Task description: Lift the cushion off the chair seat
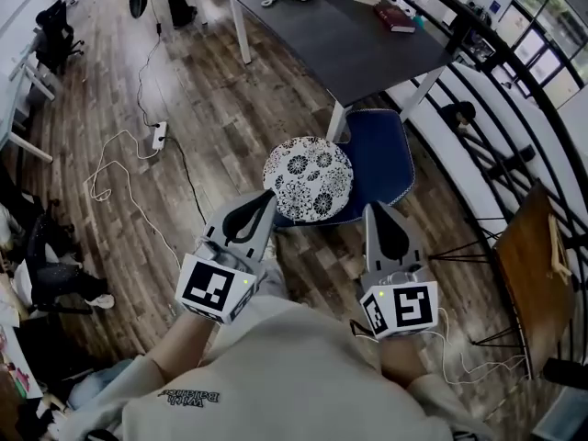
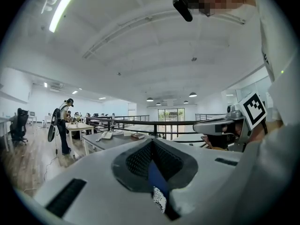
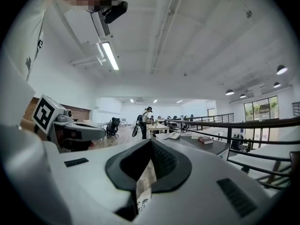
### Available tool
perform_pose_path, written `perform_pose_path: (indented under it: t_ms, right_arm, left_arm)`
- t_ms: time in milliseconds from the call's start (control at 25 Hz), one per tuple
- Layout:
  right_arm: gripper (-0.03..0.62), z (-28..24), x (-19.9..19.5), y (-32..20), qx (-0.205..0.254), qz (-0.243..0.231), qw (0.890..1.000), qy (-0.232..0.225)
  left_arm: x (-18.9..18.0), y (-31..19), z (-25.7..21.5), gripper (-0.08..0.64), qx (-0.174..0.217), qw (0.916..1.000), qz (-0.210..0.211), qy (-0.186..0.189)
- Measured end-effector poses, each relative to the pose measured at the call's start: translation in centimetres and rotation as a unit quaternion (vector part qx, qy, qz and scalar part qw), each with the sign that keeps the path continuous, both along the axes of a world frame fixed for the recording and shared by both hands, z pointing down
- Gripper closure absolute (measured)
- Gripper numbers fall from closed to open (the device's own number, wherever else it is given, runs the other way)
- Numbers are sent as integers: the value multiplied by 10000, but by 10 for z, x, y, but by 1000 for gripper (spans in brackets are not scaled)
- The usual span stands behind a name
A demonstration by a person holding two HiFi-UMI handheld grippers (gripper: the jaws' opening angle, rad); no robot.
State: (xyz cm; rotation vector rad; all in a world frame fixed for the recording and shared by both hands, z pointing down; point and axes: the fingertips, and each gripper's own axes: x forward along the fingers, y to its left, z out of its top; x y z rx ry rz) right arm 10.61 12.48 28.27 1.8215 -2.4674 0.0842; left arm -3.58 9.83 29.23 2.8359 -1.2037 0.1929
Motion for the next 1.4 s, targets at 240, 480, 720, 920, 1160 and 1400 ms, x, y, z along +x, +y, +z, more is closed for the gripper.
perform_pose_path:
  t_ms: [240,480,720,920,1160,1400]
  right_arm:
    - [589,-6,-10,-56,14,175,9998,32]
    - [589,-7,-24,-102,-68,312,9994,121]
    - [589,-8,-47,-150,-96,409,9987,289]
    - [589,-14,-68,-189,65,446,9985,321]
    - [589,-13,-90,-225,115,400,9985,357]
    - [589,-15,-85,-247,138,393,9985,361]
  left_arm:
    - [-11,-58,-2,555,-13,9999,168,4]
    - [-25,-110,-7,555,-40,9995,269,141]
    - [-43,-153,-7,555,16,9987,484,145]
    - [-59,-191,-10,555,33,9977,608,291]
    - [-78,-225,2,555,-70,9977,657,161]
    - [-73,-243,1,555,-65,9970,714,292]
